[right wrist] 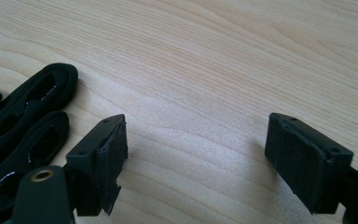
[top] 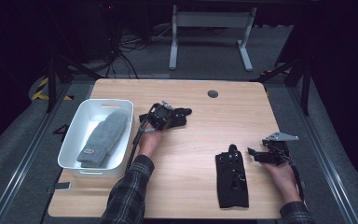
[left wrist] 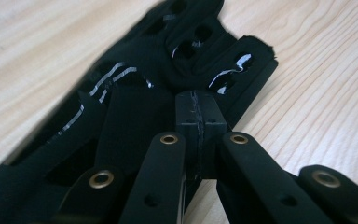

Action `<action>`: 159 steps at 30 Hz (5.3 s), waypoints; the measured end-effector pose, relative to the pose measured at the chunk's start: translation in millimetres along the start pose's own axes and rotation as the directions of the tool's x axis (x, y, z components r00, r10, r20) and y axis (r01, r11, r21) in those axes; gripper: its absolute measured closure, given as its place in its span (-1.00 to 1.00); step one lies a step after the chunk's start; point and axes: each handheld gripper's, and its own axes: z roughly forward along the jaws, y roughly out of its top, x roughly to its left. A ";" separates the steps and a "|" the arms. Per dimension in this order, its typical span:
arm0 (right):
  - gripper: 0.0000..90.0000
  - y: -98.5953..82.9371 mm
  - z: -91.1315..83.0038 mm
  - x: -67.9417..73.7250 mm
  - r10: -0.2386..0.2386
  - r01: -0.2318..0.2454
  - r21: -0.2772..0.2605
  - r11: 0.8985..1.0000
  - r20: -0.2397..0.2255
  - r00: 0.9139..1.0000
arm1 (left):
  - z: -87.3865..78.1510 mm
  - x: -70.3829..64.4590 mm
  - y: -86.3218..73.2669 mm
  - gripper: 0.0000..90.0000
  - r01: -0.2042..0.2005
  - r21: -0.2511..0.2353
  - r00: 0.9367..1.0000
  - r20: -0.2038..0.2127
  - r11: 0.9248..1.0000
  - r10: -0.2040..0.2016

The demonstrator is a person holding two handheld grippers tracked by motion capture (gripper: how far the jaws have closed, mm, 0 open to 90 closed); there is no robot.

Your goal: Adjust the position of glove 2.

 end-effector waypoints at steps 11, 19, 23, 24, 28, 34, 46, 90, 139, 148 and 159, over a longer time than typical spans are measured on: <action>-0.51 0.0 0.0 0.0 0.000 0.000 0.000 1.000 -0.001 1.000 | -1.1 -26.3 -5.6 1.00 -0.032 -0.014 0.997 0.073 0.999 0.033; -0.51 0.0 0.0 0.0 -0.001 0.001 0.000 1.000 0.000 1.000 | 0.8 -61.2 -5.6 1.00 -0.071 -0.026 0.986 0.148 0.997 0.074; -0.51 0.0 0.0 0.0 0.000 0.000 0.000 1.000 0.000 1.000 | 3.3 -78.7 -4.7 1.00 -0.075 -0.040 0.976 0.200 0.996 0.081; -0.51 0.0 0.0 0.0 0.000 0.000 0.000 1.000 0.000 1.000 | 3.8 -83.4 -4.4 1.00 -0.077 -0.042 0.972 0.217 0.996 0.084; -0.51 0.0 0.0 0.0 0.000 0.000 0.000 1.000 0.000 1.000 | 5.5 -100.0 -2.6 1.00 -0.101 -0.049 0.962 0.251 0.994 0.110; -0.51 0.0 0.0 0.0 0.000 0.000 0.000 1.000 0.000 1.000 | -6.3 -99.4 4.7 1.00 -0.111 -0.070 0.957 0.262 0.991 0.126; -0.51 0.0 0.0 -0.1 0.000 0.000 0.000 1.000 0.000 1.000 | -19.2 -55.2 26.6 1.00 -0.071 -0.087 0.979 0.186 0.994 0.087; -0.51 0.0 0.0 0.0 0.000 0.000 0.000 1.000 0.000 1.000 | -41.2 -91.1 -48.9 1.00 -0.128 0.067 0.936 0.338 0.990 0.098; -0.30 -1.8 -3.3 0.5 -0.010 0.010 -0.007 1.000 -0.012 1.000 | -58.4 -92.7 -78.1 0.96 0.014 -0.014 0.944 0.330 1.000 -0.008; 0.96 -1.4 -35.6 12.3 -0.018 0.016 -0.013 1.000 -0.196 0.980 | -64.1 -84.0 -78.1 0.96 0.058 -0.046 0.933 0.358 0.997 -0.038; 1.00 -21.6 -54.9 55.3 -0.139 0.169 0.057 0.984 -0.346 0.928 | -67.6 -81.6 -78.3 0.95 0.072 -0.053 0.931 0.363 0.996 -0.048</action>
